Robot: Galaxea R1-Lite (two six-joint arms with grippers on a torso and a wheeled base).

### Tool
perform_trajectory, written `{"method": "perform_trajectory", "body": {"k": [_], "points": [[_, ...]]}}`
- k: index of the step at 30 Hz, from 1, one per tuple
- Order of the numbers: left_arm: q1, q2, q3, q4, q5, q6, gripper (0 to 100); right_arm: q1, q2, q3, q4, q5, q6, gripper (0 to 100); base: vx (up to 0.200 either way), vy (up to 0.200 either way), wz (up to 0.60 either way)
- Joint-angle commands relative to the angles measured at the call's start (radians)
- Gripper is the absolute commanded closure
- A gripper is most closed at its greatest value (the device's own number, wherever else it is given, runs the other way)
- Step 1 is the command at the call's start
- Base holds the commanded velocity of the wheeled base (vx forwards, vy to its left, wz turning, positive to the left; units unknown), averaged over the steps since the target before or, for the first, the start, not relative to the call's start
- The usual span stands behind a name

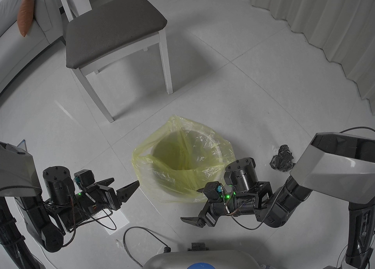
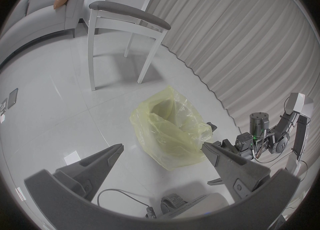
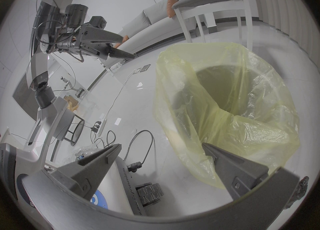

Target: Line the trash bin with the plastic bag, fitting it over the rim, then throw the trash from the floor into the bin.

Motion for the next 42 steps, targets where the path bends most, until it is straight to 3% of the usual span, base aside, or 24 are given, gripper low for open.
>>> {"method": "perform_trajectory", "body": {"k": [1, 6, 7, 22, 31, 42], "points": [[-0.003, 0.002, 0.001, -0.018, 0.0, 0.0, 0, -0.008, 0.004, -0.014, 0.0, 0.001, 0.0, 0, 0.0, 0.0, 0.0], [-0.001, -0.001, 0.016, -0.018, 0.0, 0.0, 0, -0.009, 0.024, -0.035, 0.0, -0.004, -0.013, 0, 0.0, 0.0, 0.0], [0.0, -0.001, 0.016, -0.018, 0.0, 0.0, 0, -0.009, 0.027, -0.04, 0.0, -0.004, -0.013, 100, 0.0, 0.0, 0.0], [-0.003, -0.002, 0.019, -0.018, 0.0, 0.0, 0, -0.002, -0.001, -0.018, -0.006, -0.002, -0.006, 100, 0.0, 0.0, 0.0], [-0.003, -0.019, 0.031, -0.018, 0.0, -0.009, 0, 0.074, -0.049, 0.083, -0.04, -0.002, -0.005, 100, 0.0, 0.0, 0.0], [-0.003, -0.019, 0.031, -0.018, 0.0, -0.023, 0, 0.106, -0.104, 0.149, -0.043, -0.002, -0.003, 100, 0.0, 0.0, 0.0]]}}
